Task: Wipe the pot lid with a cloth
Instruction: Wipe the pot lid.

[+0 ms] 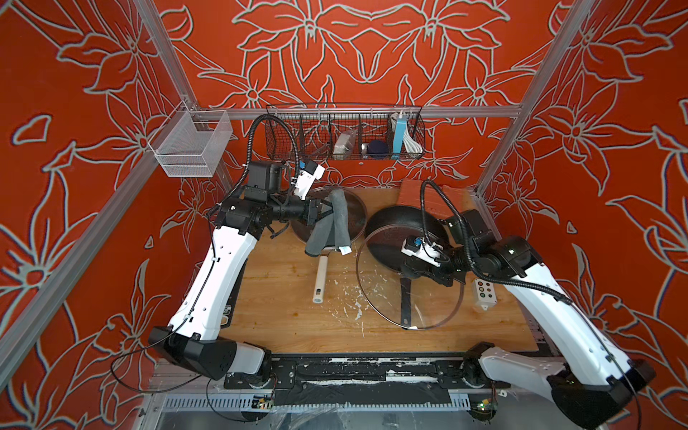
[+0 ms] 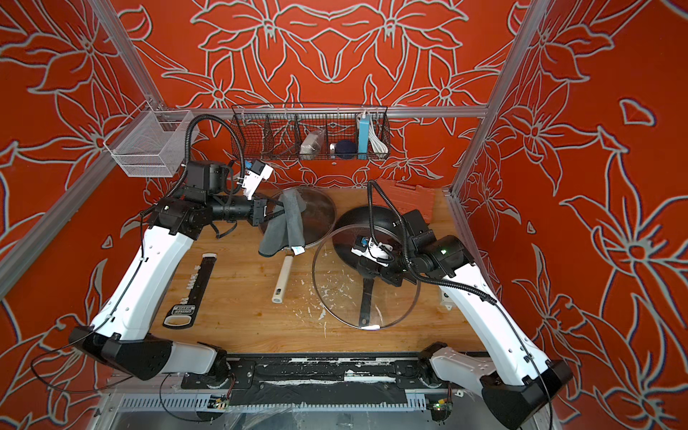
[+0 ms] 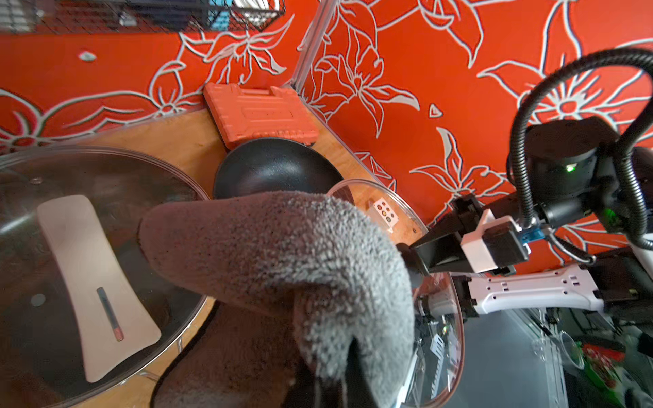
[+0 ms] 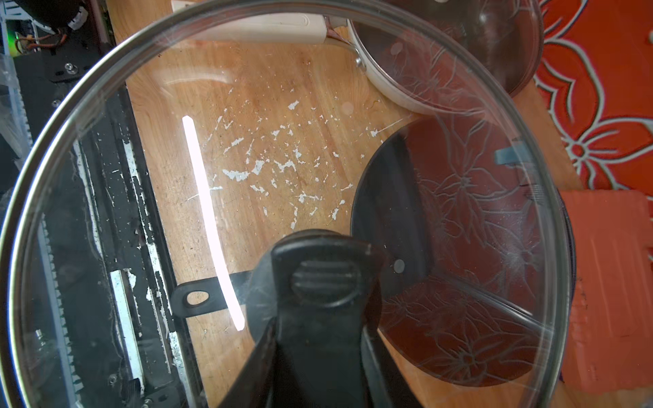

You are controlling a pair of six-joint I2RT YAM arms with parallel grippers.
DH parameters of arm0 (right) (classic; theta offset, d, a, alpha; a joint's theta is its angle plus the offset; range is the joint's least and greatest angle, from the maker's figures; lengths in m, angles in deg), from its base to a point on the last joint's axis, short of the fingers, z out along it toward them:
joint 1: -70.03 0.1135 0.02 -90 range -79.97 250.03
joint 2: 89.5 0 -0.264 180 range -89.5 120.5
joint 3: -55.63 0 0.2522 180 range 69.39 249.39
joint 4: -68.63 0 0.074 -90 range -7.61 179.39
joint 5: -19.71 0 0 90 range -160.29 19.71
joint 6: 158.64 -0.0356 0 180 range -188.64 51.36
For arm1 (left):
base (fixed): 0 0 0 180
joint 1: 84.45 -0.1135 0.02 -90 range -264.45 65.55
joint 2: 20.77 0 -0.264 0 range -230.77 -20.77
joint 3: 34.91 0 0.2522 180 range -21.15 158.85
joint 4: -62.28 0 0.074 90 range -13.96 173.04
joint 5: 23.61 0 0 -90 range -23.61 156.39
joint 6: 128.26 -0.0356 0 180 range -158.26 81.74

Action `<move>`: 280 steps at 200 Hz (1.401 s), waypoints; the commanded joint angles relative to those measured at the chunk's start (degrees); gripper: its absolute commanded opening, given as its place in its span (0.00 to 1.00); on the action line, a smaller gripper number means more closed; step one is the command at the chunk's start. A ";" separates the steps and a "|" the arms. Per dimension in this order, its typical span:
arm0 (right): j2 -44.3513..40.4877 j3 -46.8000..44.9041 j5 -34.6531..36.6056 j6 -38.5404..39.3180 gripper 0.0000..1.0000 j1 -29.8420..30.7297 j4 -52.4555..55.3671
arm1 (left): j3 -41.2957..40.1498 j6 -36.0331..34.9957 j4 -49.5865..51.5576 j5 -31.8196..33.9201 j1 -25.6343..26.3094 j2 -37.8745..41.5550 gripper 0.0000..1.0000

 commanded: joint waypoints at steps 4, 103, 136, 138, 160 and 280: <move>-1.88 1.44 -3.54 4.84 0.00 0.23 -9.61 | 1.68 -6.10 5.85 -3.28 2.68 -1.09 0.00; 0.48 -1.10 -1.68 6.10 0.00 7.03 -11.73 | 15.40 -13.71 16.96 9.46 15.90 -11.99 0.00; 1.22 -1.23 -1.33 5.84 0.00 9.07 -12.08 | 17.60 -13.94 17.89 9.14 17.04 -16.08 0.00; 1.21 -1.20 -1.20 5.90 0.00 9.16 -12.12 | 17.54 -13.92 17.95 9.12 17.11 -16.25 0.00; 1.65 -1.20 -0.65 5.67 0.00 10.11 -12.98 | 16.45 -14.20 17.32 7.87 17.85 -18.53 0.00; 3.80 -0.55 -0.63 6.10 0.00 14.26 -14.86 | 19.86 -13.16 12.97 4.02 26.49 -30.76 0.00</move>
